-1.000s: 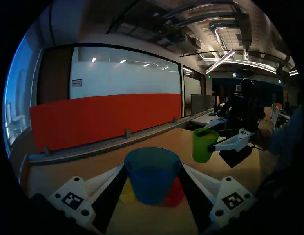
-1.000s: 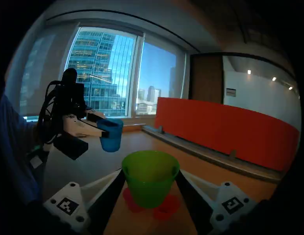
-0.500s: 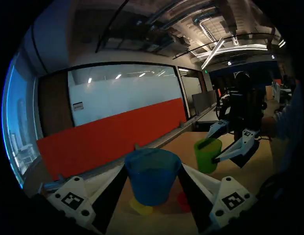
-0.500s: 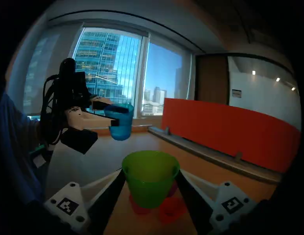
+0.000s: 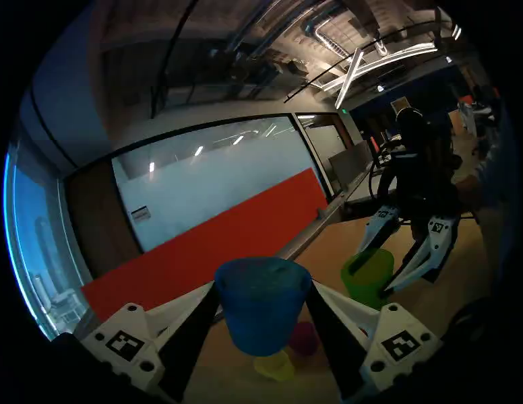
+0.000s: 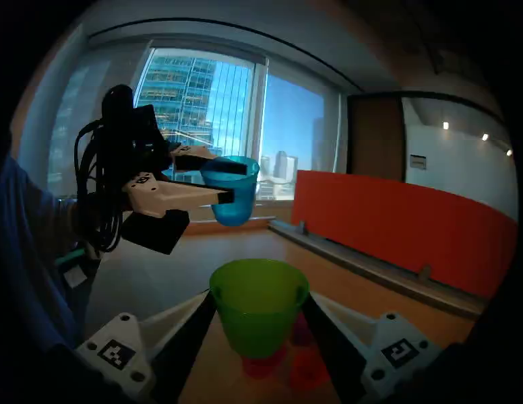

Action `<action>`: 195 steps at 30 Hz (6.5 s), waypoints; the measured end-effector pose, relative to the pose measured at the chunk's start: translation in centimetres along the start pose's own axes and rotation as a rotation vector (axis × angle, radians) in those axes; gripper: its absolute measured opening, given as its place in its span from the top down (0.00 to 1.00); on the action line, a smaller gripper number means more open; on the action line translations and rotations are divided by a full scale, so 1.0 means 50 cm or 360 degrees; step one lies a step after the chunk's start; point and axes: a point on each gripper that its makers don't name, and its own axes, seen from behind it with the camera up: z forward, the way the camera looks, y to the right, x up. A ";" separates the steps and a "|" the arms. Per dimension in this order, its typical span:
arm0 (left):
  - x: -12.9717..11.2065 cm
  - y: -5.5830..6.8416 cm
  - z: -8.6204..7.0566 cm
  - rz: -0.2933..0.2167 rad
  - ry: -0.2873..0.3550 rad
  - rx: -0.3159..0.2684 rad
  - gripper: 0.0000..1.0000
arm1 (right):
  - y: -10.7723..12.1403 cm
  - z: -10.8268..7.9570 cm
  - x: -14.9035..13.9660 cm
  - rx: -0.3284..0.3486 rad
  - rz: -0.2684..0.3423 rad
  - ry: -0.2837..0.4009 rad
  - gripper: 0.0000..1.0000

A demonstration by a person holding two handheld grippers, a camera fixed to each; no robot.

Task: Pour water

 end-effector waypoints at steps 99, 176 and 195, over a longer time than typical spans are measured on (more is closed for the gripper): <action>0.147 -0.011 0.030 0.1045 0.0005 0.0085 0.14 | -0.062 0.070 0.018 0.0142 0.0003 0.0060 0.10; 0.209 -0.016 0.036 0.1532 -0.0014 0.0137 0.14 | -0.054 0.069 0.036 0.0120 -0.0007 0.0092 0.10; 0.229 -0.007 0.037 0.1714 -0.0014 0.0161 0.14 | -0.045 0.068 0.035 0.0106 0.0004 0.0103 0.10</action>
